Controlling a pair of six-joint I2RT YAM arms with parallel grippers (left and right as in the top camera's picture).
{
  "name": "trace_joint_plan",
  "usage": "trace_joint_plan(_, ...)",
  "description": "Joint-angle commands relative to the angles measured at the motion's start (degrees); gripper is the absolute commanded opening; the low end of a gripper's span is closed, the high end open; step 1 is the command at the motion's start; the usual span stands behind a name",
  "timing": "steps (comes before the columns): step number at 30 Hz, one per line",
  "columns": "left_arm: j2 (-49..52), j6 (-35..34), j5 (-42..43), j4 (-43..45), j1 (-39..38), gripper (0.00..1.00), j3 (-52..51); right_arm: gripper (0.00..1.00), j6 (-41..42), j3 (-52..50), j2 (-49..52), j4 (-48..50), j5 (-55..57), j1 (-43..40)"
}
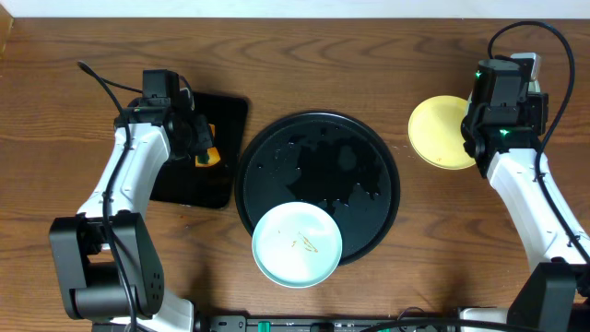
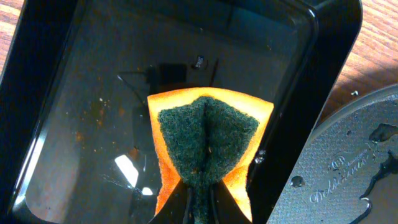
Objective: Clean dirty plates on tray and stack at the side
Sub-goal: 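Lift the pale green plate with the right gripper and stack it on the yellow plate, then open the right gripper and move it back to the round tray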
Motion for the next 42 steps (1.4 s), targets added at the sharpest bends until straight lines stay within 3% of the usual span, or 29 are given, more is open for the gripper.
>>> trace_joint_plan(1, 0.57, 1.01, -0.13, -0.02, 0.24, 0.08, -0.46, 0.01, 2.69, 0.74, -1.20, 0.13, 0.13, -0.83)
trace_joint_plan(26, 0.57, 1.01, -0.13, 0.00, 0.24, 0.08, -0.46, 0.01, 3.69, 0.72, -1.11, -0.17, -2.40, -0.83)
trace_joint_plan(35, 0.55, 1.01, -0.13, 0.00, 0.24, 0.08, -0.46, 0.01, 19.30, 0.68, 4.39, -5.75, -16.76, -5.33)
trace_joint_plan(42, 0.57, 1.01, -0.13, 0.00, 0.24, 0.08, -0.46, 0.01, 26.38, 0.68, 10.10, -5.97, -17.97, -5.86)
